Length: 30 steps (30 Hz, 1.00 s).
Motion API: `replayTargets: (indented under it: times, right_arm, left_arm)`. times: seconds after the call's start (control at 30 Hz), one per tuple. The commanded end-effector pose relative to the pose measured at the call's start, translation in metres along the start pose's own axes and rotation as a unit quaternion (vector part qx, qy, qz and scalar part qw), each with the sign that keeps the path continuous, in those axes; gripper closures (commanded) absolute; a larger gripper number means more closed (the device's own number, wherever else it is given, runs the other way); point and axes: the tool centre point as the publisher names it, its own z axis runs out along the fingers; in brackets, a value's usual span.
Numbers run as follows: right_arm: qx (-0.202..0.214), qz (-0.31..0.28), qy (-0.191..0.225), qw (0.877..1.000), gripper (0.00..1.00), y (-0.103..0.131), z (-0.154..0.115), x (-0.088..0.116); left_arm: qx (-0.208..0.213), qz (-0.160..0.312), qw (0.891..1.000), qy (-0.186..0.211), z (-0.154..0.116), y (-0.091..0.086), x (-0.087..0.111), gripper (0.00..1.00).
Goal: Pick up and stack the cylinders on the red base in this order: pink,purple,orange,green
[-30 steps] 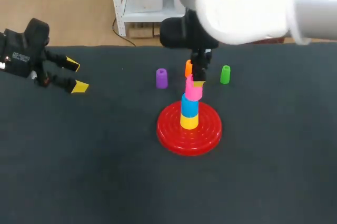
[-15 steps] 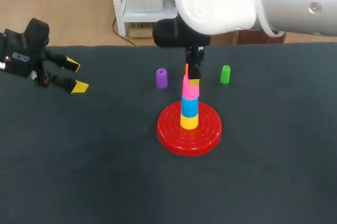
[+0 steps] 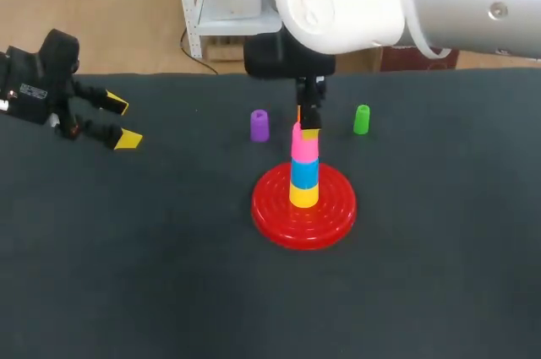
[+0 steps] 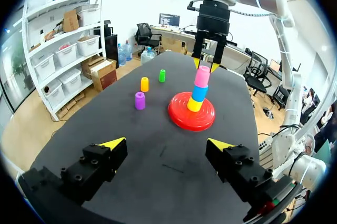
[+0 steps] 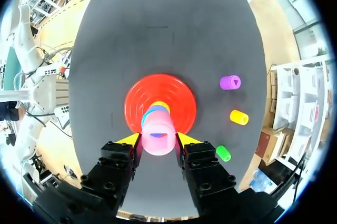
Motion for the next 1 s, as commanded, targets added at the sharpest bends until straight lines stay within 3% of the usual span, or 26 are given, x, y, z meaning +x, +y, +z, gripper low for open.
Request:
replayTargets:
  times: [0.03,0.73,0.93,1.0]
  right_arm:
    - [0.007,0.001,-0.001,1.0,1.0,0.007,0.003,0.004]
    - [-0.016,-0.002,0.018,1.0,1.0,0.006,0.03,-0.004]
    - [-0.011,0.014,0.002,1.0,1.0,0.006,0.031,-0.005]
    - [-0.004,0.02,-0.01,1.0,0.53,0.005,0.022,-0.006]
  left_arm:
    - [0.0,0.001,1.0,-0.002,0.0,0.001,0.002,0.0]
    - [0.0,0.001,1.0,-0.002,0.0,0.001,0.002,0.0]
    - [0.0,0.001,1.0,-0.002,0.0,0.001,0.002,0.0]
    - [0.0,0.001,1.0,-0.002,0.0,0.001,0.002,0.0]
